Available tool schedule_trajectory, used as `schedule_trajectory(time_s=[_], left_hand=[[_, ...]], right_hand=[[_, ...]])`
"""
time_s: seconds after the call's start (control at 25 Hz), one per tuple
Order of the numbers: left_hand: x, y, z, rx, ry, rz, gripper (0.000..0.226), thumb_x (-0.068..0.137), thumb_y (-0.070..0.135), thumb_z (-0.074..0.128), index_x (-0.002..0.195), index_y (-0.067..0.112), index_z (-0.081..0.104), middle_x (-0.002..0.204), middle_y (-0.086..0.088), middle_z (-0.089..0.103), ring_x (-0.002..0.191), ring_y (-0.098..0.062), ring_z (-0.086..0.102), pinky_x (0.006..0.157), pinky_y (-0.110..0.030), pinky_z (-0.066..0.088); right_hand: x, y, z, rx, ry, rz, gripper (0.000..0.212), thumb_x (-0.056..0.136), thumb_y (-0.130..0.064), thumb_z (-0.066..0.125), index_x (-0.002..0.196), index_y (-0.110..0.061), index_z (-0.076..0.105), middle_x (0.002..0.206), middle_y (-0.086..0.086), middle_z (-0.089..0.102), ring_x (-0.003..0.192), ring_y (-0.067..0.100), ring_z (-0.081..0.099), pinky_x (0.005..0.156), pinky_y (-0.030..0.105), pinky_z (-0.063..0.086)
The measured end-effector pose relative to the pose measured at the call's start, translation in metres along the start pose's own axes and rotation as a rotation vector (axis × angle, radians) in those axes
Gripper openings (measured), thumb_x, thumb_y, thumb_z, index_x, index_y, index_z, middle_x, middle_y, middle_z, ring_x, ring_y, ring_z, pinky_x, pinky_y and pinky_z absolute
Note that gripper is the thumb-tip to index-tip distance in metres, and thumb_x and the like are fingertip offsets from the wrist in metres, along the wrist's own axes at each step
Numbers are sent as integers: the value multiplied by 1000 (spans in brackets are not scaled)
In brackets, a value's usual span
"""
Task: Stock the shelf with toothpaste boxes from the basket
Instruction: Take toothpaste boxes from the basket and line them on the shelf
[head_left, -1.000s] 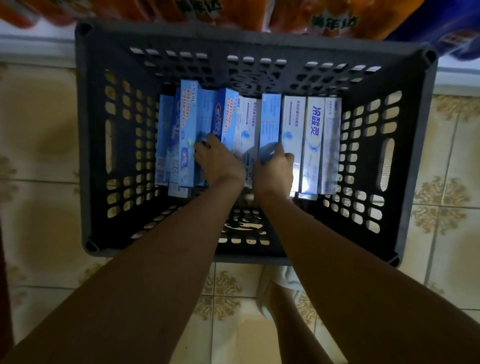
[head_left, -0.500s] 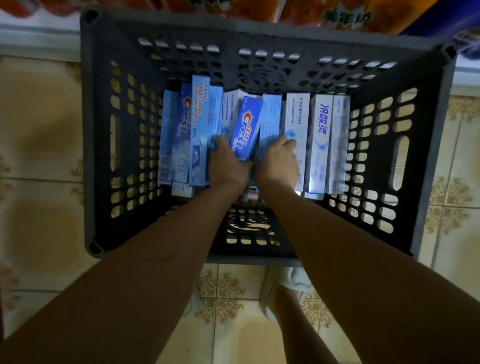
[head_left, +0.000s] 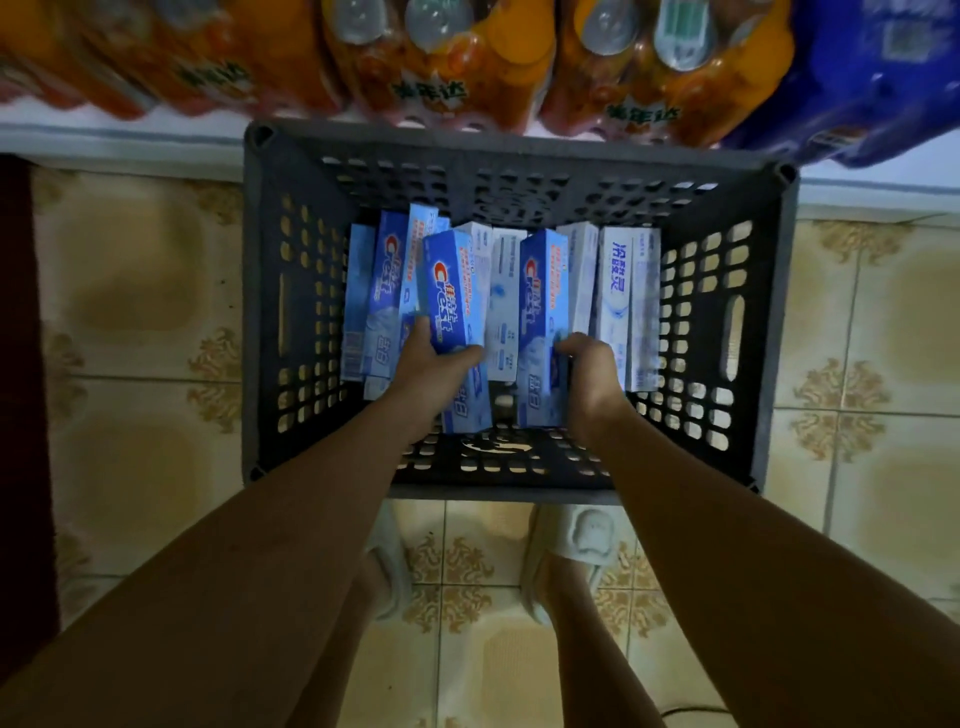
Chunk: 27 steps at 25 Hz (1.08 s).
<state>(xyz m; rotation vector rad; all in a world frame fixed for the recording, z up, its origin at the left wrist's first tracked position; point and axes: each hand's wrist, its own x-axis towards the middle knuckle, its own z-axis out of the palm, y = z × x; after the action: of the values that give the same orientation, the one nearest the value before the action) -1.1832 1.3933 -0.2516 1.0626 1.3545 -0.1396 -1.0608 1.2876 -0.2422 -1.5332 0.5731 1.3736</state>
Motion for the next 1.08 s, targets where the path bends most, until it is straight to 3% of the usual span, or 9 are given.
schedule_trajectory(time_s=[0.2,0.28,0.4,0.52,0.64,0.8,0.96,1.08], left_hand=[[-29,31,-5,-91,-75,-35,48,81,14,74,122,23,50,116,1,67,108,-22,64,97,-48,50],[-51,50,-8,-116,-97,-41,49,80,13,75,122,22,51,115,0,68,107,-22,64,96,-49,49],[-97,89,-19,-136,-107,-40,56,81,14,75,129,22,48,117,2,67,105,-17,65,84,-37,50],[-160,137,-40,-129,-113,6,66,79,20,79,133,21,43,117,0,67,105,-19,66,91,-41,51],[-238,187,-61,-239,-115,18,62,80,28,79,130,18,45,111,-8,71,97,-29,70,90,-50,54],[-344,253,-82,-368,-167,1,80,73,59,73,140,28,44,126,-6,66,107,-26,69,91,-48,55],[-418,313,-88,-514,-204,121,57,93,37,62,141,11,45,132,-16,62,115,-33,63,89,-49,55],[-463,355,-93,-564,-255,228,51,94,19,61,138,1,45,135,-23,56,116,-39,60,80,-50,58]], right_hand=[[-48,-31,-3,-17,-56,-55,49,97,-32,33,128,-3,59,108,18,70,96,34,67,91,51,52],[-75,-48,0,-31,-97,-52,56,100,-48,31,121,-8,64,105,15,73,92,29,71,87,45,56],[-126,-73,3,3,-120,-32,68,98,-64,22,107,-14,68,98,12,74,83,24,72,76,38,56],[-193,-103,11,37,-129,-38,73,94,-69,26,115,-12,67,120,21,67,109,38,64,98,51,50],[-284,-136,22,8,-161,-112,60,93,-60,45,128,-13,60,122,20,67,116,41,61,102,56,45],[-404,-180,31,-158,-172,-260,35,92,-43,63,116,-18,56,105,15,73,96,36,70,87,52,57],[-496,-220,47,-420,-287,-380,34,89,-38,69,115,-18,63,103,5,75,89,22,73,77,37,59],[-545,-249,56,-554,-351,-486,37,80,-29,80,112,-12,68,102,3,76,90,20,73,74,32,57]])
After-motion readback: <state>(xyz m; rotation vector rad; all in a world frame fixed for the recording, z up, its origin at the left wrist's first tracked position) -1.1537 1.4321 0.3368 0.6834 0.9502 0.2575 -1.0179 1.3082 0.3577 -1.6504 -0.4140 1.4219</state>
